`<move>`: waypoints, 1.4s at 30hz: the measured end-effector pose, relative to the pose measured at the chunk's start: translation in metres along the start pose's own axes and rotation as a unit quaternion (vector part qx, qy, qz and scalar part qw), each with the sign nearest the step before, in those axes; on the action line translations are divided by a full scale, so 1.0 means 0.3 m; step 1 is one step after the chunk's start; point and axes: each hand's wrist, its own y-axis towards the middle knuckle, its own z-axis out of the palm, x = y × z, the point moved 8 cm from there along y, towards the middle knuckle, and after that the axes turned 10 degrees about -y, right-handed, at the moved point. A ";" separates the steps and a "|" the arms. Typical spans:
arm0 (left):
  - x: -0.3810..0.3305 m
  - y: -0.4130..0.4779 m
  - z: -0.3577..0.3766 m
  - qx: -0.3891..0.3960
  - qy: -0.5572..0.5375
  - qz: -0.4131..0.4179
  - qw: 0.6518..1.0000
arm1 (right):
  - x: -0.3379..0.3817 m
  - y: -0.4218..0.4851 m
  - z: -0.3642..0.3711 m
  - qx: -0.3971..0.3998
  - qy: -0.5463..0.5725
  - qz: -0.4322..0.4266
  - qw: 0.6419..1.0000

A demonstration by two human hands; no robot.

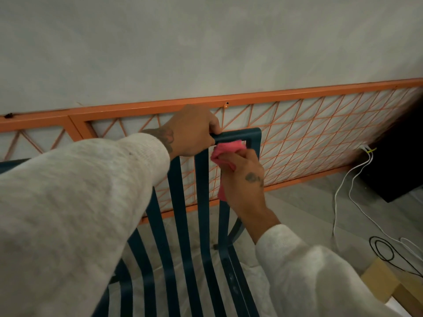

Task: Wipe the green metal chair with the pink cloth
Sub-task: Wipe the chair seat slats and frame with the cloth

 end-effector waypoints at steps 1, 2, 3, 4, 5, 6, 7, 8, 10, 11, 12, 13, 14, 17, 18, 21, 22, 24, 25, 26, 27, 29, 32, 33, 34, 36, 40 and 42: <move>0.002 -0.002 0.002 0.001 -0.003 -0.002 1.000 | -0.014 -0.015 0.018 0.030 -0.001 0.009 1.000; 0.004 -0.003 0.003 0.002 -0.006 -0.003 1.000 | -0.032 -0.027 0.024 0.048 0.008 0.028 0.998; 0.006 -0.001 0.003 0.003 -0.008 -0.003 1.000 | -0.044 -0.031 0.009 0.045 0.027 0.047 0.998; 0.010 0.000 0.004 0.003 -0.011 -0.005 1.000 | -0.044 -0.026 -0.025 0.011 0.046 0.056 0.997; 0.011 0.000 0.004 0.005 -0.015 -0.007 1.000 | -0.030 -0.015 -0.070 -0.040 0.061 0.053 0.996; 0.011 0.002 0.002 0.006 -0.021 -0.008 1.000 | -0.010 0.000 -0.107 -0.082 0.072 0.043 0.993; 0.008 0.002 0.000 0.009 -0.027 -0.009 1.000 | 0.014 0.017 -0.120 -0.094 0.078 0.033 0.992; 0.006 0.002 -0.002 0.014 -0.032 -0.010 0.999 | 0.041 0.030 -0.112 -0.083 0.074 0.024 0.994; -0.001 0.007 -0.010 0.021 -0.031 -0.012 0.999 | 0.079 0.038 -0.085 -0.057 0.056 -0.002 0.997; 0.000 0.008 -0.011 0.023 -0.029 -0.014 0.999 | 0.081 0.038 -0.081 -0.058 0.050 -0.015 0.997; -0.002 0.012 -0.012 0.026 -0.025 -0.015 0.999 | 0.074 0.044 -0.085 -0.061 0.046 -0.023 0.997; -0.006 0.016 -0.013 0.029 -0.018 -0.016 0.999 | 0.059 0.053 -0.091 -0.060 0.047 -0.020 0.997; -0.005 0.020 -0.011 0.032 -0.014 -0.020 0.999 | 0.042 0.061 -0.094 -0.055 0.048 -0.007 0.997; 0.000 0.029 -0.010 0.041 -0.009 -0.035 0.998 | 0.026 0.071 -0.102 -0.058 0.060 0.054 0.995; 0.000 0.029 -0.012 0.043 -0.009 -0.037 0.998 | 0.038 0.067 -0.098 -0.056 0.071 0.057 0.994; -0.007 0.021 -0.015 0.044 -0.015 -0.032 0.998 | 0.055 0.054 -0.081 -0.026 0.089 0.031 0.995; -0.006 0.020 -0.015 0.042 -0.014 -0.033 0.998 | 0.036 0.057 -0.083 -0.019 0.092 0.037 0.995; -0.003 0.020 -0.014 0.038 -0.009 -0.039 0.998 | -0.014 0.059 -0.101 -0.027 0.075 0.072 0.994; -0.002 0.021 -0.013 0.036 -0.005 -0.041 0.999 | -0.032 0.058 -0.106 -0.031 0.068 0.084 0.994; -0.002 0.023 -0.011 0.036 -0.002 -0.042 0.998 | -0.039 0.055 -0.100 -0.027 0.066 0.090 0.993; 0.003 0.021 -0.010 0.036 0.001 -0.043 0.998 | -0.035 0.049 -0.085 -0.014 0.068 0.089 0.994; 0.006 0.021 -0.005 0.036 -0.001 -0.044 0.998 | -0.026 0.038 -0.053 0.011 0.081 0.086 0.993; 0.004 0.024 0.000 0.034 0.000 -0.038 0.999 | -0.033 0.020 -0.030 0.030 0.092 0.082 0.992; 0.004 0.023 0.000 0.033 0.003 -0.036 0.999 | -0.033 0.017 -0.028 0.034 0.089 0.081 0.992; 0.002 0.022 -0.001 0.034 0.004 -0.033 0.999 | -0.032 0.017 -0.031 0.035 0.086 0.082 0.992; 0.002 0.020 -0.005 0.029 0.006 -0.029 0.999 | -0.024 0.032 -0.048 0.020 0.083 0.080 0.993; 0.001 0.020 -0.002 0.021 0.002 -0.029 0.999 | -0.010 0.038 -0.044 0.013 0.065 0.081 0.994; 0.007 0.020 -0.002 0.023 0.003 -0.036 0.999 | -0.019 0.019 -0.020 0.032 0.050 0.081 0.995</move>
